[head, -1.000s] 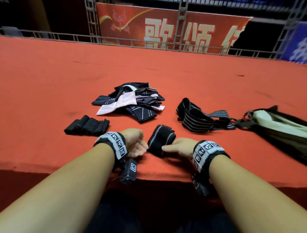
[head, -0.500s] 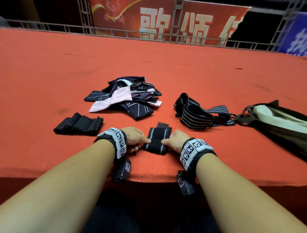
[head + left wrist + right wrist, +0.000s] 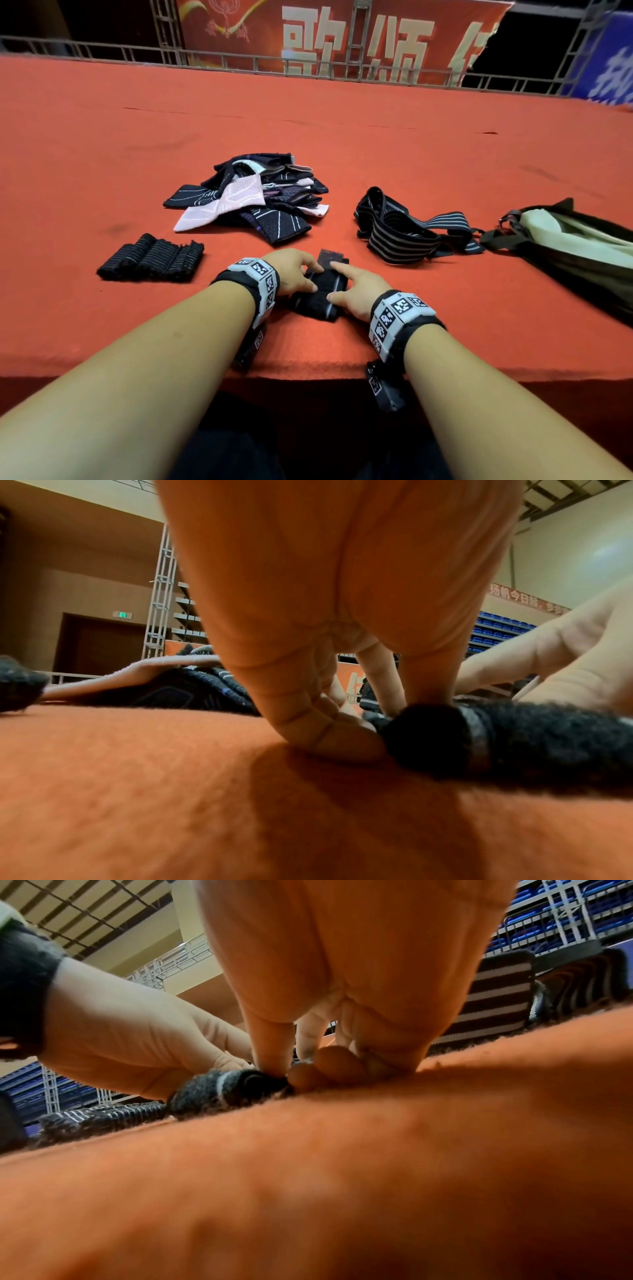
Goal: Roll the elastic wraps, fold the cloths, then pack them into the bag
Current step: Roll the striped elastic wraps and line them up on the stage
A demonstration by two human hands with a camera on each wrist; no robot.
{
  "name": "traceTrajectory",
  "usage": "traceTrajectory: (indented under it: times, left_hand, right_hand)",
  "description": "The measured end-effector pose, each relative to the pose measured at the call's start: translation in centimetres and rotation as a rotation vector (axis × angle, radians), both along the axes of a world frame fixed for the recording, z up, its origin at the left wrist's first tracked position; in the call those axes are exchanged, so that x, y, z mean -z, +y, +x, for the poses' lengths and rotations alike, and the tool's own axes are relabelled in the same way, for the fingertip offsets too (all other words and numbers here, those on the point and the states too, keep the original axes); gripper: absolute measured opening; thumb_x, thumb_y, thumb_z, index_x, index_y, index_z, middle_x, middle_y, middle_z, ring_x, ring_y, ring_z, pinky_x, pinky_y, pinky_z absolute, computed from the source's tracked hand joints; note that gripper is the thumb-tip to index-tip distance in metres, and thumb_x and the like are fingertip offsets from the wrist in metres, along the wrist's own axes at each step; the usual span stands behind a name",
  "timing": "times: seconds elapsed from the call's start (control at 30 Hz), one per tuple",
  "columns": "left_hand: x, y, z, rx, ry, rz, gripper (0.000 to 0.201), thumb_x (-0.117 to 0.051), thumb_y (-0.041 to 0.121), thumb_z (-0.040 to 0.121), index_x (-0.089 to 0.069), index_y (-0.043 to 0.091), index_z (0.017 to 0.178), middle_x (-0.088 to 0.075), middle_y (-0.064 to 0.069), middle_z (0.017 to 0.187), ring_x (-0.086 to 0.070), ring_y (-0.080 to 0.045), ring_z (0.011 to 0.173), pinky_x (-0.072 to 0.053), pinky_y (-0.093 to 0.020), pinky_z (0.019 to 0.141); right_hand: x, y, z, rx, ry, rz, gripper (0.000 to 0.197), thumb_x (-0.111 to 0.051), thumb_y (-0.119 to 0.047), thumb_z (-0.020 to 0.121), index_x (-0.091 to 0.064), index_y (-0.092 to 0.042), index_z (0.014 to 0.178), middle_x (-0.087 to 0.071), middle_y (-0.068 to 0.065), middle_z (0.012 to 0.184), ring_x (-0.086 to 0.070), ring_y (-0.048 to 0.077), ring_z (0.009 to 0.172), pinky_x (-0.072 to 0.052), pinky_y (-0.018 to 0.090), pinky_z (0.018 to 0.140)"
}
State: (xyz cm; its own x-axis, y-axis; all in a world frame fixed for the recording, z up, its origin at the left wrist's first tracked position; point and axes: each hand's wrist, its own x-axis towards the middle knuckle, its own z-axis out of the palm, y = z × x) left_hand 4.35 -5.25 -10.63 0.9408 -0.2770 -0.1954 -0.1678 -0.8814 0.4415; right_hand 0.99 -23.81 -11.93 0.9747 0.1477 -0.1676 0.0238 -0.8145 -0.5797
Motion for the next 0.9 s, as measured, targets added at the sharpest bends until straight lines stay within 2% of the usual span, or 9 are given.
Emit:
traceTrajectory:
  times: [0.27,0.33,0.4,0.47,0.5,0.57,0.63,0.77,0.9]
  left_hand:
    - [0.4,0.3,0.4,-0.075,0.065,-0.114,0.045,-0.081,0.037,0.083,-0.07,0.037,0.126,-0.072,0.007,0.113,-0.068,-0.013,0.105,-0.049,-0.024,0.096]
    - [0.6,0.4,0.4,-0.094,0.06,-0.139,0.044,-0.082,0.037,0.082,-0.071,0.036,0.124,-0.072,0.007,0.11,-0.068,-0.013,0.104,-0.049,-0.023,0.095]
    - [0.8,0.6,0.5,-0.106,0.061,-0.168,0.044,-0.083,0.037,0.081,-0.072,0.036,0.123,-0.071,0.007,0.111,-0.067,-0.011,0.106,-0.048,-0.022,0.094]
    - [1.0,0.9,0.5,-0.095,0.072,-0.188,0.043,-0.082,0.034,0.082,-0.072,0.034,0.124,-0.067,0.007,0.106,-0.066,-0.01,0.105,-0.047,-0.021,0.089]
    - [1.0,1.0,0.5,-0.085,0.084,-0.208,0.041,-0.081,0.029,0.084,-0.072,0.032,0.123,-0.065,0.007,0.098,-0.066,-0.01,0.098,-0.049,-0.02,0.083]
    - [0.9,1.6,0.5,-0.06,0.135,-0.301,0.035,-0.074,0.01,0.088,-0.073,0.027,0.118,-0.059,0.002,0.08,-0.061,-0.013,0.074,-0.054,-0.022,0.067]
    - [0.6,2.6,0.5,-0.002,0.181,-0.312,0.047,-0.061,-0.011,0.085,-0.073,0.026,0.112,-0.057,-0.004,0.082,-0.057,-0.013,0.063,-0.054,-0.024,0.059]
    - [-0.3,3.3,0.3,0.15,0.332,-0.095,0.073,-0.069,-0.012,0.075,-0.064,0.044,0.122,-0.064,0.001,0.114,-0.064,-0.013,0.093,-0.054,-0.027,0.079]
    - [-0.5,2.1,-0.1,0.181,0.202,0.087,0.075,-0.088,0.016,0.073,-0.057,0.043,0.136,-0.054,0.006,0.12,-0.059,-0.012,0.104,-0.049,-0.027,0.098]
  right_hand:
    - [0.9,-0.1,-0.2,0.019,-0.106,-0.038,0.049,-0.059,-0.028,0.097,-0.052,-0.034,0.145,-0.057,-0.006,0.144,-0.052,0.017,0.132,-0.038,0.025,0.106]
    - [1.2,-0.2,0.0,0.061,-0.105,0.0,0.046,-0.059,-0.028,0.096,-0.056,-0.038,0.141,-0.069,-0.006,0.117,-0.063,0.015,0.107,-0.043,0.024,0.095]
    - [1.6,-0.3,0.2,0.072,-0.113,0.012,0.043,-0.057,-0.027,0.097,-0.058,-0.039,0.138,-0.059,-0.012,0.094,-0.055,0.009,0.088,-0.043,0.022,0.085]
    - [1.7,-0.4,0.3,0.049,-0.097,-0.011,0.043,-0.055,-0.026,0.098,-0.058,-0.039,0.139,-0.065,-0.01,0.103,-0.059,0.011,0.095,-0.042,0.022,0.088]
    - [1.6,-0.4,0.5,0.03,-0.086,-0.034,0.043,-0.054,-0.026,0.099,-0.057,-0.038,0.14,-0.068,-0.008,0.12,-0.062,0.014,0.108,-0.042,0.022,0.093]
    - [1.3,-0.2,1.0,-0.004,-0.044,-0.08,0.042,-0.052,-0.026,0.101,-0.055,-0.036,0.142,-0.058,-0.007,0.143,-0.056,0.018,0.127,-0.041,0.024,0.102]
    - [0.9,0.1,1.7,-0.01,0.026,-0.095,0.042,-0.05,-0.026,0.103,-0.052,-0.035,0.144,-0.056,-0.006,0.145,-0.056,0.02,0.128,-0.041,0.026,0.104]
    - [0.7,0.4,2.2,-0.011,0.054,-0.077,0.043,-0.049,-0.018,0.102,-0.056,-0.029,0.142,-0.058,0.001,0.143,-0.055,0.023,0.129,-0.041,0.024,0.1]
    - [1.0,0.2,1.6,-0.032,0.067,-0.052,0.046,-0.049,-0.009,0.099,-0.056,-0.022,0.142,-0.057,0.008,0.143,-0.052,0.025,0.133,-0.04,0.026,0.104]
